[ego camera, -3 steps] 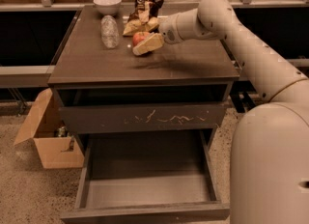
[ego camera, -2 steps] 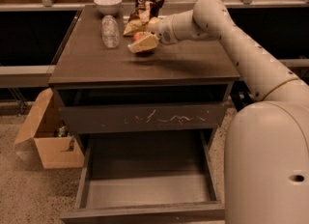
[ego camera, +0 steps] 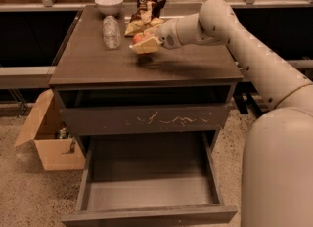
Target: Place apple into middle drawer
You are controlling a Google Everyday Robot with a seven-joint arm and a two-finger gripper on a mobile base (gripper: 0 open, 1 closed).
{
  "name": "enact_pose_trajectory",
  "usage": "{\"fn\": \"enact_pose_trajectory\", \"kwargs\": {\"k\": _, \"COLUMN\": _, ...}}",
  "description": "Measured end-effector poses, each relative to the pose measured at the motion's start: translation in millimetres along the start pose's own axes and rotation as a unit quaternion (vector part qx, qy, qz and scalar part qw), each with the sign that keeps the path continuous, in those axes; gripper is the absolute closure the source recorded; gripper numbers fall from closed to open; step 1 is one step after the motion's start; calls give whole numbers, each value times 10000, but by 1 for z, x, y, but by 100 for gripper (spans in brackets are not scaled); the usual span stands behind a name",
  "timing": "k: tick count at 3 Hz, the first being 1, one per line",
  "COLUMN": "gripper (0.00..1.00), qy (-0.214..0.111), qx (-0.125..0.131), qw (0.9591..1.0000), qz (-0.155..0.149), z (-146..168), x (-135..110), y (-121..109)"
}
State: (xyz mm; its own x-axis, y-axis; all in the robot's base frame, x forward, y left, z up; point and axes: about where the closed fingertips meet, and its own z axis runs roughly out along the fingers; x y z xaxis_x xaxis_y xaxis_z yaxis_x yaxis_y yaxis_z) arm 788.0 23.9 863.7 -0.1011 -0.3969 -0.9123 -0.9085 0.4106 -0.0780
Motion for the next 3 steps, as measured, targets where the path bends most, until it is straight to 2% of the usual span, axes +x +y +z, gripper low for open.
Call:
{"fn": "enact_pose_trajectory", "kwargs": {"k": 1, "gripper": 100, "qy": -1, "qx": -7, "qw": 10000, "qz": -4, "z": 0, "x": 0, "y": 1}}
{"fn": "enact_pose_trajectory", "kwargs": {"k": 2, "gripper": 100, "qy": -1, "qx": -7, "qw": 10000, "qz": -4, "z": 0, "x": 0, "y": 1}}
{"fn": "enact_pose_trajectory", "kwargs": {"k": 3, "gripper": 100, "qy": 13, "qx": -140, "qw": 9998, "qz": -167, "z": -5, "x": -6, "y": 11}}
